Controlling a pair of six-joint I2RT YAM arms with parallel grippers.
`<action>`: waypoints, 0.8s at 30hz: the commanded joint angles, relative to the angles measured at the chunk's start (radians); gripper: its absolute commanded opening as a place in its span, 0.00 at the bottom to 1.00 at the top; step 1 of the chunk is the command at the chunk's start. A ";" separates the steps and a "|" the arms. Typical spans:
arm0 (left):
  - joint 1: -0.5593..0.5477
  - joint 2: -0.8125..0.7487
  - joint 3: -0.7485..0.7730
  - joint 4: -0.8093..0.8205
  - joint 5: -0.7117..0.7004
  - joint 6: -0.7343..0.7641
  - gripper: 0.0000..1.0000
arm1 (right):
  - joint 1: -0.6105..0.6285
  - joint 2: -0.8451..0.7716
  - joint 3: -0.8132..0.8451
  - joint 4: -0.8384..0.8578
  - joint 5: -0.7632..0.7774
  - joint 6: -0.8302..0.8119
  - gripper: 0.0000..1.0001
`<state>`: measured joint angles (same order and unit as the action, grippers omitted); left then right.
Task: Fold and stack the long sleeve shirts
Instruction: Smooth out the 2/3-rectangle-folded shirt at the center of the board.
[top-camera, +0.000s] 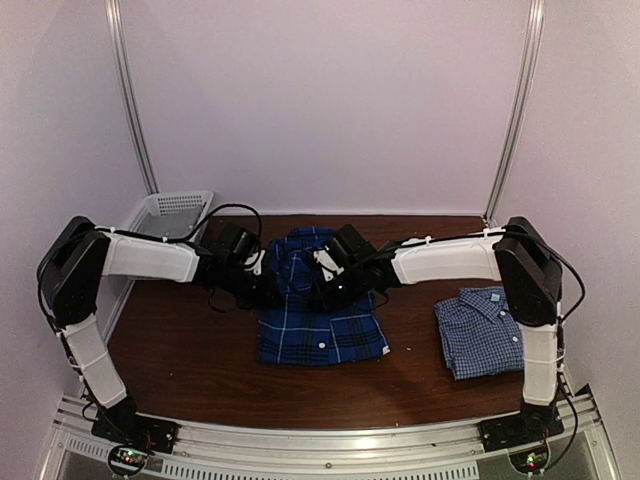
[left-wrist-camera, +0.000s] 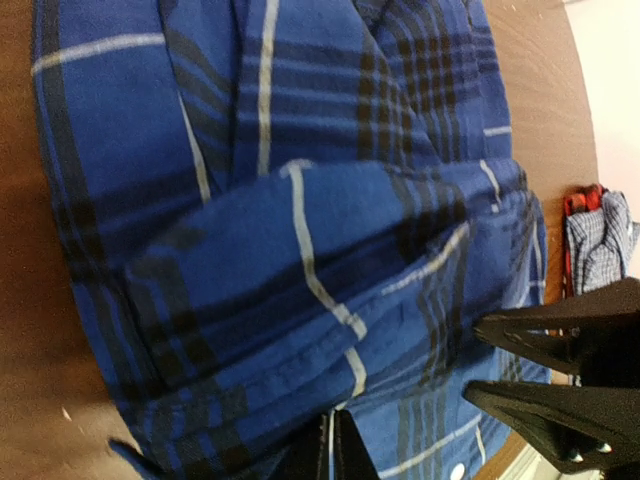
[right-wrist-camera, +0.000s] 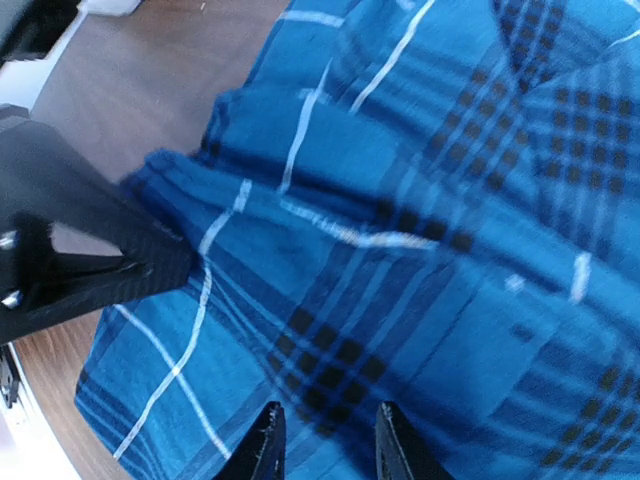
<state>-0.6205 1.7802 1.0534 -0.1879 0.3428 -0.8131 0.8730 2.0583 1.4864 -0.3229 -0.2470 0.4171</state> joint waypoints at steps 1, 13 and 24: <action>0.046 0.097 0.105 -0.018 -0.076 0.068 0.03 | -0.056 0.005 0.054 -0.018 0.011 -0.014 0.35; 0.076 0.175 0.132 -0.037 -0.102 0.091 0.02 | -0.075 -0.067 -0.035 -0.014 0.045 -0.024 0.41; 0.076 0.113 0.231 -0.115 -0.129 0.149 0.06 | -0.133 0.087 0.099 -0.069 0.099 -0.036 0.41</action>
<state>-0.5476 1.9499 1.2316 -0.2745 0.2405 -0.7036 0.7628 2.1040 1.5379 -0.3649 -0.1837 0.3904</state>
